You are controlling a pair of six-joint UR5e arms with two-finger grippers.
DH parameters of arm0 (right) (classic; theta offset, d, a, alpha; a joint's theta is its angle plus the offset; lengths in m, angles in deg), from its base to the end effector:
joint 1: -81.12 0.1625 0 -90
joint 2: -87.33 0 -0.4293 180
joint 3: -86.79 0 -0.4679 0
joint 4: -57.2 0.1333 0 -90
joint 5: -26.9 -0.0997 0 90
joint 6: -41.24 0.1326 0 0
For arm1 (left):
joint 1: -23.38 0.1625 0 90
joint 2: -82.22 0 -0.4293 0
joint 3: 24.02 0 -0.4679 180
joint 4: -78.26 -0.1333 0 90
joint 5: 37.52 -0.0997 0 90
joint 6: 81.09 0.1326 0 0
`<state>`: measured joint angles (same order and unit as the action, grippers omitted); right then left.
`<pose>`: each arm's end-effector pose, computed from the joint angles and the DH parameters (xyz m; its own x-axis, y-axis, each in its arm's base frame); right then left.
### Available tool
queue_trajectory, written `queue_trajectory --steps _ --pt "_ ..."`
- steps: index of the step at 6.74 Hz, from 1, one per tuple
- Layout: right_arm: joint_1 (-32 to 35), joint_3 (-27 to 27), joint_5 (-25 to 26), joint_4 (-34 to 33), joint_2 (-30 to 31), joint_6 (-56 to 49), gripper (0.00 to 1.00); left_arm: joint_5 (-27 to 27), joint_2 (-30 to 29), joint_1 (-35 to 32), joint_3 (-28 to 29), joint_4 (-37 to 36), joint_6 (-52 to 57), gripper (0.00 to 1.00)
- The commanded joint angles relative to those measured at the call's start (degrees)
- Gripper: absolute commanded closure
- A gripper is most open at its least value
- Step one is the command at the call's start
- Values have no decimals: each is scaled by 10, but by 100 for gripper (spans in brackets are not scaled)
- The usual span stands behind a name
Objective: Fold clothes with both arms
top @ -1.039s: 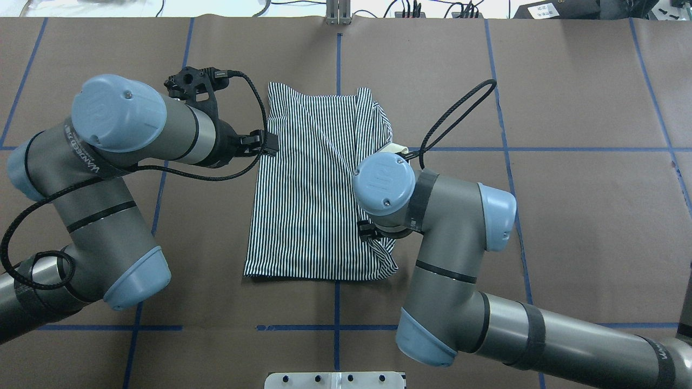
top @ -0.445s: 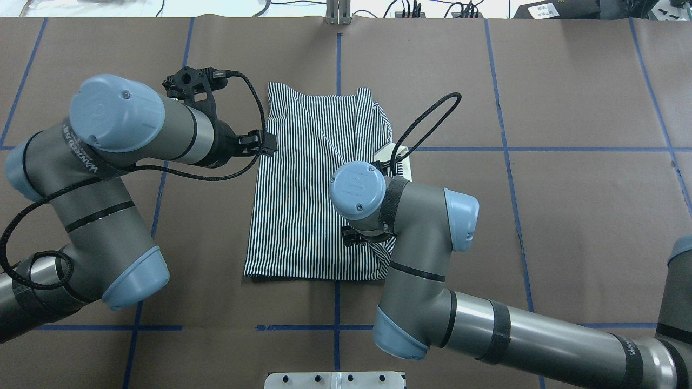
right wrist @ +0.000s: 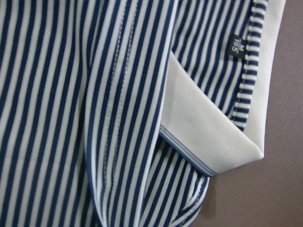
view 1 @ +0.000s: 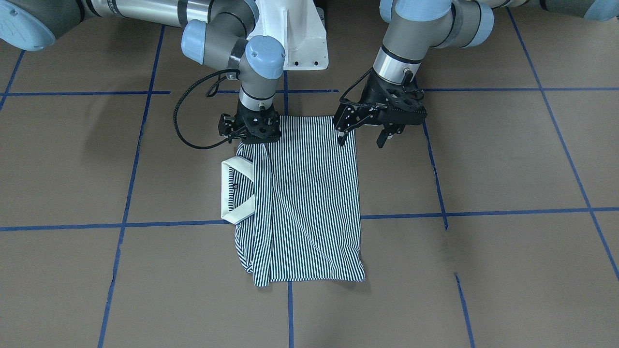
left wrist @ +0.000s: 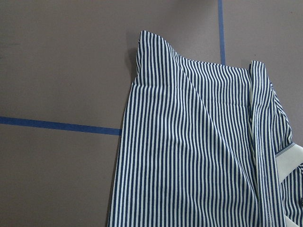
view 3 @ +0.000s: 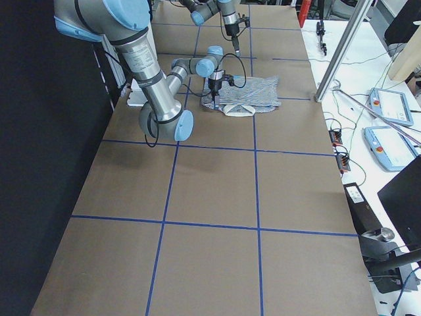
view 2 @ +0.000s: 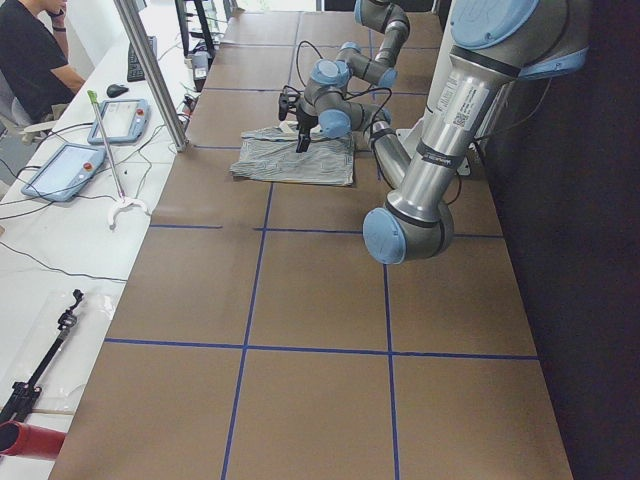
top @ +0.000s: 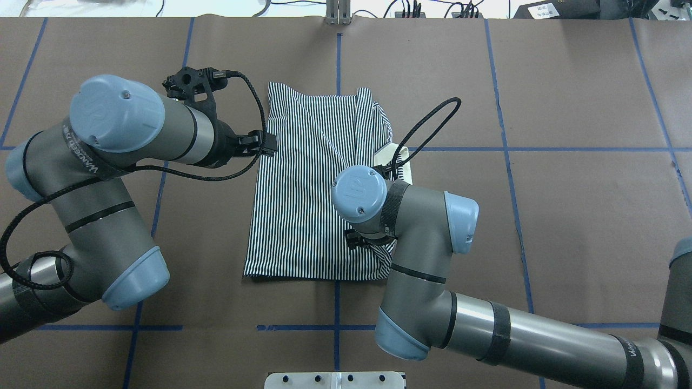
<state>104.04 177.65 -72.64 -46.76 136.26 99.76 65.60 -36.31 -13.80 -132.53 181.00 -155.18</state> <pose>-0.6746 -0.4061 0.2422 0.8569 -0.1968 0.4764 0.1583 0.9801 0.1201 0.4839 -0.4966 0.1761 0.5042 -0.0473 -0.8623 0.3058 0.9436 0.1270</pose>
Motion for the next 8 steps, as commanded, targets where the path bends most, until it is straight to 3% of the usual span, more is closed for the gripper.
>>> queue_trajectory --steps 1,5,7,8 --pt "13 7 -2 -5 13 -14 0 0 0 1 0 0 0 0" --pt "68 107 -1 -18 131 -98 0 0 -5 1 0 0 -1 0" --pt "98 90 -14 -14 83 -113 0 1 -6 1 -1 0 -1 0" --pt "102 19 -13 -9 12 -114 0 0 -4 1 -14 -5 0 0"
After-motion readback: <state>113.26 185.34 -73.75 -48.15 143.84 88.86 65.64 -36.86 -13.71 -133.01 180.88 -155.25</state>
